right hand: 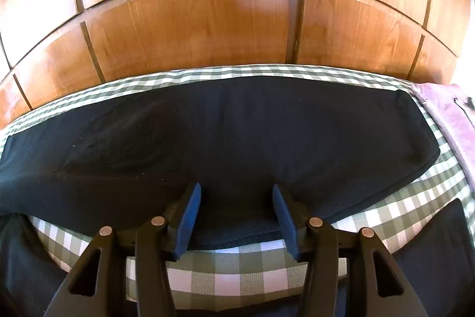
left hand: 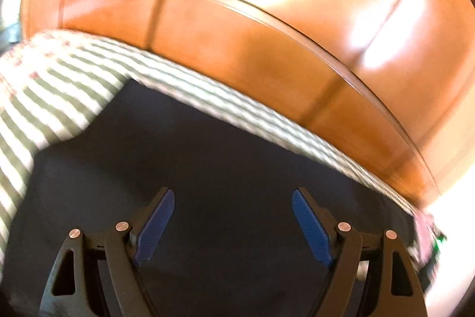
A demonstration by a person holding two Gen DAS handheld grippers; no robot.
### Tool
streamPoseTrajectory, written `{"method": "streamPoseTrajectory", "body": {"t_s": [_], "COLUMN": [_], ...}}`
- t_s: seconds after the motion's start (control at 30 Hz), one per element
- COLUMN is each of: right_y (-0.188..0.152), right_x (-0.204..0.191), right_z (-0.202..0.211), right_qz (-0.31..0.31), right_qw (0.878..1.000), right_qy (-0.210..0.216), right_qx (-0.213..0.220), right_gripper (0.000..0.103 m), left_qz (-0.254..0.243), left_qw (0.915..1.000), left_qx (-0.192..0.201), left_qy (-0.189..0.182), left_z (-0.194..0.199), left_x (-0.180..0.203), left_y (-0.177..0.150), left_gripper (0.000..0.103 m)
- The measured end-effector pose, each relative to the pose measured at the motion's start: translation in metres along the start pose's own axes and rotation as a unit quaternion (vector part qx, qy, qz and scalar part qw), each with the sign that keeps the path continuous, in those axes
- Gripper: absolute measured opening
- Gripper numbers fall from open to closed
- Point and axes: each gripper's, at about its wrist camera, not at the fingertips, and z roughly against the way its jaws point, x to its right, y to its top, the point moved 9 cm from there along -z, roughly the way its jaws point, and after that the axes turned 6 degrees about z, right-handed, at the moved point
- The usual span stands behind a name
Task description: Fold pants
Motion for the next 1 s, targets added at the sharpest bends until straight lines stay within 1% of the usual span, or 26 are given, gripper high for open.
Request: {"method": "streamPoseTrajectory", "body": {"t_s": [0.07,0.13,0.2,0.27,0.3,0.37,0.47,0.57,0.63,0.73,0.87,0.9,0.93,0.97,1.0], "right_y": [0.0,-0.001,-0.001,-0.001,-0.001,-0.001,-0.002,-0.002,-0.002,-0.002,-0.002,-0.002,-0.002,-0.001,-0.001], "right_x": [0.0,0.0,0.0,0.0,0.0,0.0,0.0,0.0,0.0,0.0,0.0,0.0,0.0,0.0,0.0], "right_z": [0.0,0.0,0.001,0.001,0.001,0.0,0.001,0.001,0.001,0.001,0.001,0.001,0.001,0.001,0.001], "right_qz": [0.0,0.001,0.002,0.002,0.002,0.001,0.002,0.003,0.003,0.003,0.003,0.003,0.004,0.004,0.005], "right_qw": [1.0,1.0,1.0,1.0,1.0,1.0,1.0,1.0,1.0,1.0,1.0,1.0,1.0,1.0,1.0], "right_qy": [0.0,-0.001,-0.002,-0.002,-0.002,-0.001,-0.001,-0.002,-0.002,-0.002,-0.002,-0.002,-0.002,-0.003,-0.005], "right_qx": [0.001,0.002,0.002,0.003,0.003,0.004,0.005,0.006,0.006,0.006,0.007,0.007,0.007,0.007,0.008], "right_gripper": [0.051,0.051,0.051,0.051,0.051,0.052,0.052,0.052,0.052,0.052,0.052,0.052,0.052,0.052,0.052], "left_qz": [0.006,0.002,-0.013,-0.032,-0.038,-0.051,-0.061,-0.067,-0.064,-0.047,-0.053,-0.055,-0.057,-0.056,-0.055], "left_qw": [0.999,0.9967,0.9916,0.9861,0.9848,0.984,0.9849,0.9859,0.9862,0.9898,0.9891,0.9891,0.9894,0.9897,0.9902], "left_qx": [0.014,0.027,0.04,0.043,0.04,0.024,0.01,0.004,-0.012,-0.007,-0.007,-0.006,-0.003,0.003,0.007], "left_qy": [0.043,0.076,0.122,0.157,0.164,0.169,0.162,0.154,0.152,0.134,0.137,0.136,0.133,0.132,0.128], "left_z": [-0.012,-0.021,-0.03,-0.039,-0.042,-0.057,-0.073,-0.088,-0.098,-0.102,-0.106,-0.105,-0.105,-0.103,-0.099], "left_x": [-0.021,-0.037,-0.055,-0.073,-0.079,-0.085,-0.088,-0.091,-0.096,-0.1,-0.099,-0.098,-0.097,-0.097,-0.096], "left_y": [0.028,0.05,0.07,0.084,0.084,0.088,0.087,0.086,0.083,0.083,0.083,0.082,0.082,0.082,0.081], "left_gripper": [0.082,0.082,0.082,0.082,0.082,0.082,0.082,0.081,0.081,0.081,0.08,0.074,0.064,0.057,0.04]}}
